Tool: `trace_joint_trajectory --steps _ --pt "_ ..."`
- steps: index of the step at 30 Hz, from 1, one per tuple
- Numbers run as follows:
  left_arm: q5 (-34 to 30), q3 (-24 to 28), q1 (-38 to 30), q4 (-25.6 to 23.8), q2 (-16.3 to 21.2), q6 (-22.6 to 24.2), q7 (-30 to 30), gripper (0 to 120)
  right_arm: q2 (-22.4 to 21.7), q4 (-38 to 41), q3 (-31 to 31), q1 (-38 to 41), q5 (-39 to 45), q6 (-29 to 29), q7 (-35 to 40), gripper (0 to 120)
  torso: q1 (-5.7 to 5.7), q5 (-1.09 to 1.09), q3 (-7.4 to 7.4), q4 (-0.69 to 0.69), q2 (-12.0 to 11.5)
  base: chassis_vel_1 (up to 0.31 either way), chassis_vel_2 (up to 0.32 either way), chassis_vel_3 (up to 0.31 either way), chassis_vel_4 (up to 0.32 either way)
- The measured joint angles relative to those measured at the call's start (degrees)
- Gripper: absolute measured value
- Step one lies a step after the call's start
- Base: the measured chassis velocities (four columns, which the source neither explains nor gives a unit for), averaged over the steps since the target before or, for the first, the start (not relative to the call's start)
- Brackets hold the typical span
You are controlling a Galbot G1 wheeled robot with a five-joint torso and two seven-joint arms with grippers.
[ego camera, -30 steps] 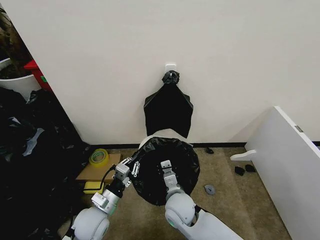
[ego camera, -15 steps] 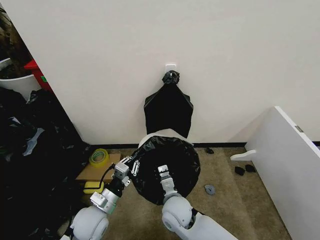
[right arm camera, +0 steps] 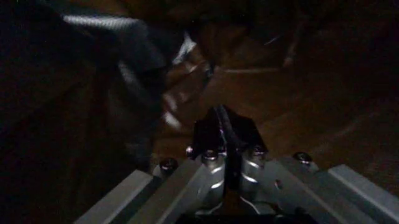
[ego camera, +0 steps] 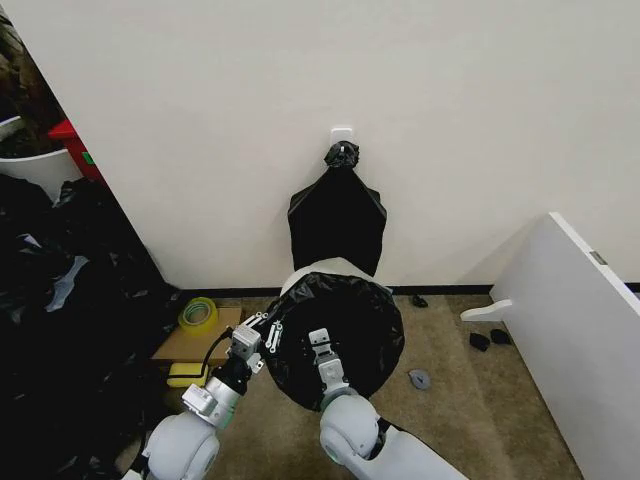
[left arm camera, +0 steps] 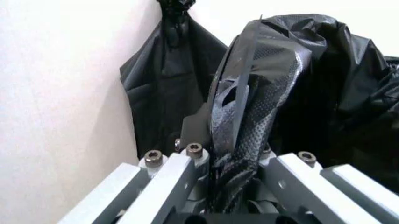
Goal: Place the garbage bag over the trash bin.
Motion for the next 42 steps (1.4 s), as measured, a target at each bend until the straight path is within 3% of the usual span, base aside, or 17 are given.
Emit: trace_joint_trajectory --steps 1,4,5,7,8,13,14,16,18,21,23,25,26,30,33,36,42 --pt "0.0 0.0 0.0 0.0 0.0 0.0 0.0 4 0.0 0.0 0.0 0.0 0.0 0.0 0.0 0 0.0 0.0 0.0 0.0 0.0 0.0 0.0 0.0 0.0" --pt "-1.38 -0.23 -0.72 0.77 -0.57 0.68 -0.85 4 -1.93 2.51 1.66 -1.81 -3.71 10.54 -6.78 0 0.0 0.01 0.0 0.0 0.0 0.0 0.0 0.0 0.0" --pt "-1.38 -0.23 -0.72 0.77 -0.57 0.68 -0.85 4 -1.93 2.51 1.66 -1.81 -3.71 10.54 -6.78 0 0.0 0.01 0.0 0.0 0.0 0.0 0.0 0.0 0.0" --pt "-2.14 -0.4 -0.99 1.0 -0.79 2.11 -1.71 4 -3.05 2.91 3.05 -3.18 -7.07 18.72 -11.71 0 0.0 0.0 0.0 0.0 0.0 0.0 0.0 0.0 0.0" --pt "-2.95 -0.66 -1.2 1.04 -0.86 4.11 -2.84 4 -4.22 2.84 5.22 -4.88 -11.07 27.78 -18.56 0 0.0 0.0 0.0 0.0 0.0 0.0 0.0 0.0 0.0" --pt "-7.25 -1.45 -1.78 0.51 -0.64 10.22 -5.95 4 -6.87 3.69 10.76 -9.96 -16.42 43.74 -32.54 18 0.0 0.01 0.0 -0.01 0.0 0.0 0.0 0.0 0.0" --pt "-7.25 -1.45 -1.78 0.51 -0.64 10.22 -5.95 4 -6.87 3.69 10.76 -9.96 -16.42 43.74 -32.54 18 0.0 0.01 0.0 -0.01 0.0 0.0 0.0 0.0 0.0" --pt "-10.71 -1.99 -2.35 0.17 -0.93 14.67 -8.22 4 -7.44 6.57 12.46 -12.89 -15.49 49.72 -37.03 28 0.0 0.01 0.0 -0.02 0.0 0.0 0.0 0.0 0.0" --pt "-11.7 -2.07 -2.47 0.11 -1.07 15.62 -8.77 4 -7.43 7.1 12.73 -13.33 -15.16 50.49 -37.76 32 0.0 0.01 0.0 -0.01 0.0 0.0 0.0 0.0 0.0" --pt "-21.97 -2.73 -2.98 -1.66 -3.57 23.46 -13.08 4 -6.81 11.63 14.12 -17.23 -13.34 53.27 -39.92 48 0.0 0.01 0.0 -0.01 0.0 0.0 0.0 0.0 0.0" --pt "-23.55 -2.82 -3.02 -1.96 -4.0 24.59 -13.73 4 -6.74 12.03 14.12 -17.69 -13.35 53.18 -39.53 52 0.0 0.0 -0.01 -0.01 0.0 0.0 0.0 0.0 0.0" --pt "-31.51 -3.64 -3.59 -2.84 -6.23 29.87 -17.88 4 -6.61 13.11 14.14 -19.3 -14.97 52.07 -36.69 63 0.0 0.0 -0.01 -0.01 0.0 0.0 0.0 0.0 0.0" --pt "-31.51 -3.64 -3.59 -2.84 -6.23 29.87 -17.88 4 -6.61 13.11 14.14 -19.3 -14.97 52.07 -36.69 63 0.0 0.0 -0.01 -0.01 0.0 0.0 0.0 0.0 0.0" --pt "-42.51 -7.52 -4.99 -2.83 -9.08 37.0 -24.97 4 -6.42 12.82 13.99 -19.41 -18.57 49.74 -31.43 80 0.0 0.0 0.0 -0.01 0.0 0.0 0.0 0.0 0.0" --pt "-44.94 -9.34 -5.38 -2.47 -9.43 38.56 -26.55 4 -6.36 12.79 13.88 -19.43 -18.96 49.35 -30.22 84 0.0 0.01 -0.01 -0.02 0.0 0.0 0.0 0.0 0.0" --pt "-48.86 -13.13 -5.59 -1.67 -9.56 41.14 -29.49 4 -6.4 12.45 14.08 -19.83 -20.44 49.3 -29.05 98 0.0 0.0 0.0 0.01 0.0 0.0 0.0 0.0 0.0" --pt "-52.52 -15.75 -5.72 -1.98 -9.79 42.58 -31.29 4 -6.37 9.57 15.23 -20.28 -24.97 49.24 -27.8 100 0.0 0.0 0.0 -0.01 0.0 0.0 0.0 0.0 0.0"
